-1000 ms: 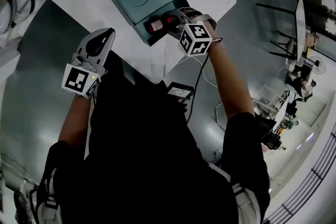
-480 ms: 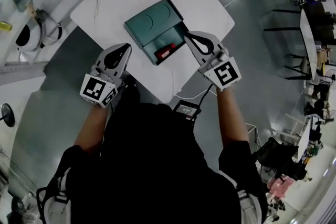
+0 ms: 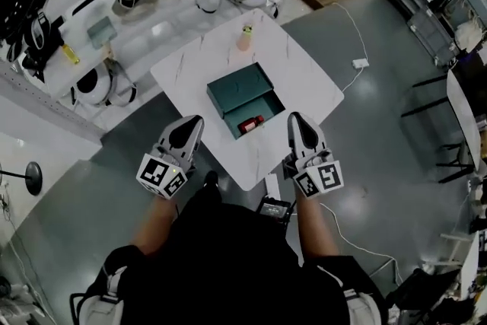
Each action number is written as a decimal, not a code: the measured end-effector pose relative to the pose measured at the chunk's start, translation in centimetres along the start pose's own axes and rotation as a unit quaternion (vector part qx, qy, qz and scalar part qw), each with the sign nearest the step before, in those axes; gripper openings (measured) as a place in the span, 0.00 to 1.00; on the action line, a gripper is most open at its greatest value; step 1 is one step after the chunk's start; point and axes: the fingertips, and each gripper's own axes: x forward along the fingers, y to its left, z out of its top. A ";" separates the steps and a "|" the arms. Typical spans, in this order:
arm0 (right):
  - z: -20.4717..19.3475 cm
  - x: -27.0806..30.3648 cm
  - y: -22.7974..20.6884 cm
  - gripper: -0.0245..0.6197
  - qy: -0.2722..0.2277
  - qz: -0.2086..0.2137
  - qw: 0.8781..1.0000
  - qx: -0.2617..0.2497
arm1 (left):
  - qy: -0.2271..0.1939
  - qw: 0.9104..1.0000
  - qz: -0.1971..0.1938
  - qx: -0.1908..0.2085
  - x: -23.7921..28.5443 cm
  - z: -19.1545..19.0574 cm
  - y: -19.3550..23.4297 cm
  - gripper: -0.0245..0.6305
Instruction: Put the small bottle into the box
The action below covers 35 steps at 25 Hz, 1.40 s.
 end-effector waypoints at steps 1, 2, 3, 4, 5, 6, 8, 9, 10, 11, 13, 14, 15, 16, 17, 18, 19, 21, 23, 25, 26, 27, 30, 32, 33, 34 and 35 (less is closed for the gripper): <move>0.0 -1.1 0.3 0.09 -0.004 -0.001 1.000 0.012 | -0.006 1.000 0.006 0.002 -0.6 0.4 -0.7 0.07; 0.1 -2.2 0.6 0.09 -0.006 -0.001 1.000 0.017 | -0.010 1.000 0.011 0.003 -1.3 0.7 -1.6 0.07; 0.2 -3.5 0.9 0.09 -0.007 -0.002 1.000 0.018 | -0.013 1.000 0.015 0.004 -2.0 1.0 -2.7 0.07; 0.4 -4.9 1.2 0.09 -0.008 -0.005 1.000 0.018 | -0.014 1.000 0.018 0.005 -2.6 1.0 -3.8 0.07; 0.5 -6.1 1.4 0.09 -0.011 -0.011 1.000 0.018 | -0.013 1.000 0.018 0.007 -3.3 1.0 -4.8 0.07; 0.5 -7.1 1.6 0.09 -0.015 -0.017 1.000 0.018 | -0.011 1.000 0.017 0.010 -3.8 0.9 -5.6 0.07; 0.2 -8.7 2.2 0.09 -0.017 -0.026 0.999 0.017 | -0.004 1.000 0.014 0.011 -5.1 0.3 -7.0 0.07; -0.1 -9.5 2.6 0.09 -0.012 -0.028 0.999 0.016 | 0.000 1.000 0.015 0.011 -5.8 -0.1 -7.9 0.07; -0.5 -10.5 3.0 0.09 -0.004 -0.028 0.999 0.015 | 0.005 1.000 0.015 0.013 -6.5 -0.6 -8.8 0.07; -0.8 -11.4 3.5 0.09 0.002 -0.026 1.000 0.014 | 0.011 1.000 0.014 0.018 -7.1 -1.0 -9.8 0.07; -1.3 -13.2 4.3 0.09 0.008 -0.020 1.000 0.011 | 0.022 0.999 0.007 0.026 -8.0 -1.7 -11.7 0.07; -1.4 -14.0 4.6 0.09 0.008 -0.018 1.000 0.011 | 0.027 0.999 0.002 0.027 -8.4 -2.0 -12.4 0.07; -1.5 -14.6 4.9 0.09 0.008 -0.017 1.000 0.013 | 0.029 0.999 -0.002 0.025 -8.6 -2.1 -13.1 0.07; -1.6 -15.2 5.2 0.09 0.008 -0.017 1.000 0.014 | 0.031 0.999 -0.006 0.024 -8.9 -2.0 -13.7 0.07; -1.7 -15.8 5.6 0.09 0.008 -0.017 1.000 0.014 | 0.031 0.999 -0.010 0.024 -9.2 -1.9 -14.3 0.07; -1.9 -16.4 6.0 0.09 0.009 -0.018 1.000 0.014 | 0.032 0.999 -0.014 0.027 -9.5 -1.8 -14.9 0.07; -2.1 -16.8 6.4 0.09 0.010 -0.020 1.000 0.015 | 0.032 0.999 -0.018 0.030 -9.8 -1.6 -15.4 0.07; -2.5 -17.5 7.1 0.09 0.014 -0.032 0.999 0.024 | 0.032 0.999 -0.025 0.032 -10.1 -1.4 -16.2 0.07; -2.7 -18.0 7.6 0.09 0.016 -0.048 0.998 0.032 | 0.031 0.999 -0.031 0.030 -10.2 -1.4 -16.6 0.07; -2.7 -18.6 8.1 0.09 0.015 -0.063 0.997 0.033 | 0.031 0.998 -0.037 0.027 -10.4 -1.4 -17.0 0.07; -2.7 -19.0 8.5 0.09 0.015 -0.068 0.997 0.032 | 0.031 0.998 -0.041 0.025 -10.5 -1.4 -17.2 0.07; -2.7 -19.4 8.9 0.09 0.016 -0.070 0.997 0.030 | 0.031 0.998 -0.045 0.023 -10.7 -1.5 -17.4 0.07; -2.5 -20.4 10.6 0.09 0.024 -0.078 0.996 0.031 | 0.028 0.998 -0.054 0.016 -12.3 -1.2 -17.9 0.07; -2.4 -21.3 12.2 0.09 0.028 -0.086 0.995 0.032 | 0.027 0.998 -0.061 0.014 -14.2 -0.8 -18.3 0.07; -2.4 -21.9 13.1 0.09 0.030 -0.090 0.995 0.031 | 0.028 0.997 -0.066 0.013 -15.3 -0.7 -18.6 0.07; -2.5 -22.7 14.0 0.09 0.032 -0.094 0.995 0.027 | 0.029 0.997 -0.071 0.012 -16.4 -0.6 -18.9 0.07; -2.6 -23.5 15.0 0.09 0.035 -0.097 0.994 0.020 | 0.031 0.997 -0.075 0.011 -17.6 -0.5 -19.2 0.07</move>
